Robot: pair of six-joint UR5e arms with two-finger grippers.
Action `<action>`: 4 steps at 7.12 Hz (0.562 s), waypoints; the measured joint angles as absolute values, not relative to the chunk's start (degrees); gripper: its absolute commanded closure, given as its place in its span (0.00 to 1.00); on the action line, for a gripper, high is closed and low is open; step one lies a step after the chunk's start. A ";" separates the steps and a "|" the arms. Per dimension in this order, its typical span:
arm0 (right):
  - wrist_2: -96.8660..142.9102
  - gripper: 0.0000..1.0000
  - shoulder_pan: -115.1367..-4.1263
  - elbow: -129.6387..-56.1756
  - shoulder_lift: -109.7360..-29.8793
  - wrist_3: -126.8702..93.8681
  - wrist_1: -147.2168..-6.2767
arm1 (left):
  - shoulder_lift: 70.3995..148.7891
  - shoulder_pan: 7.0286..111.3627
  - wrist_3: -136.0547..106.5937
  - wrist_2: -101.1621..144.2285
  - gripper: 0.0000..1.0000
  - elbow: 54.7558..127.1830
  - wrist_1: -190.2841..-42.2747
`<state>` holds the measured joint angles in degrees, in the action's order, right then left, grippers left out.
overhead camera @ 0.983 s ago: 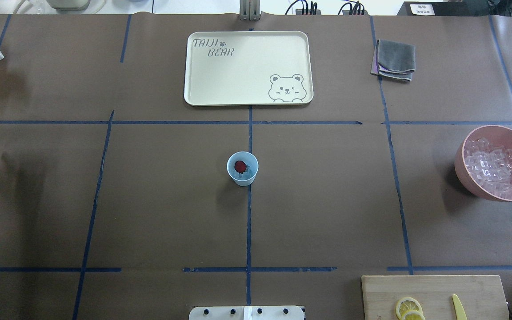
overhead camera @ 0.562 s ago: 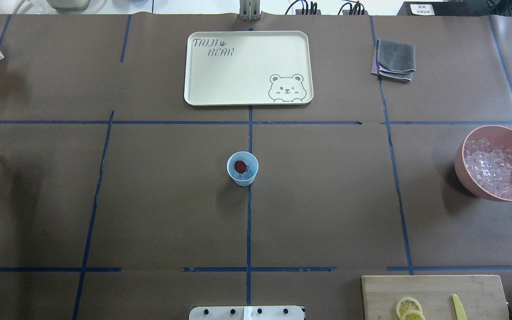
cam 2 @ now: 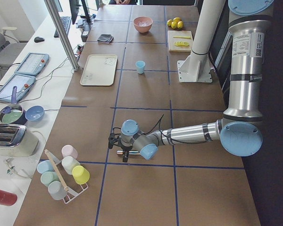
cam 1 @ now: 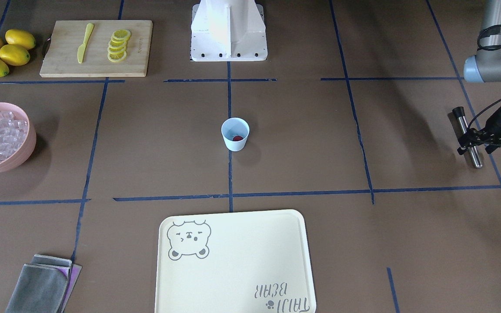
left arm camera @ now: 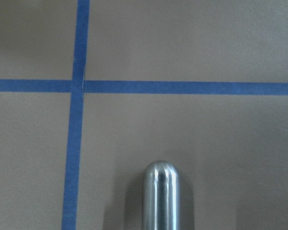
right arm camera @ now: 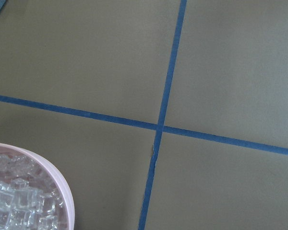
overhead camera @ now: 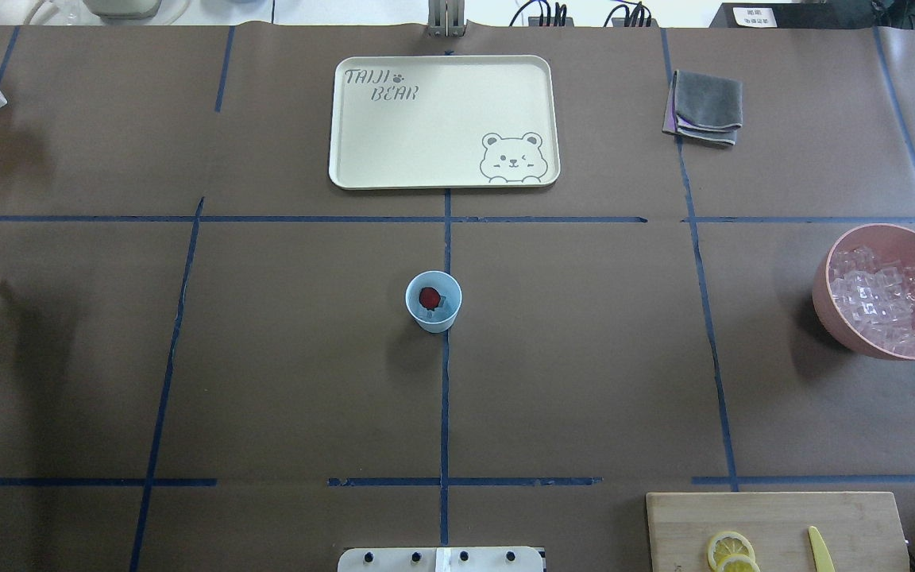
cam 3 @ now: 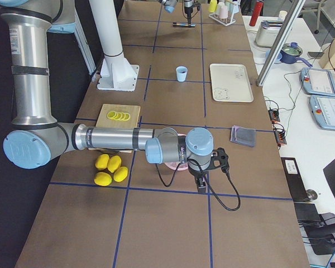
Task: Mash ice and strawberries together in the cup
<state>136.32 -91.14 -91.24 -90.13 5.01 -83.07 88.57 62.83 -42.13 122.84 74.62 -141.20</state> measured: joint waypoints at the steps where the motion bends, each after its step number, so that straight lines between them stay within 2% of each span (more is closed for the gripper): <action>1: 136.32 0.00 -91.14 -91.24 -90.13 5.01 -83.11 | 88.54 62.81 -42.05 122.85 0.43 74.68 -141.27; 2: 136.32 0.00 -91.14 -91.23 -90.13 5.01 -83.14 | 88.52 62.85 -41.97 122.86 0.72 74.89 -141.35; 3: 136.32 0.00 -91.14 -91.23 -90.12 4.99 -83.14 | 88.48 62.92 -41.92 122.85 0.89 75.27 -141.39; 4: 136.32 0.00 -91.14 -91.20 -90.10 4.95 -83.14 | 88.15 62.94 -41.74 122.79 0.93 75.94 -141.41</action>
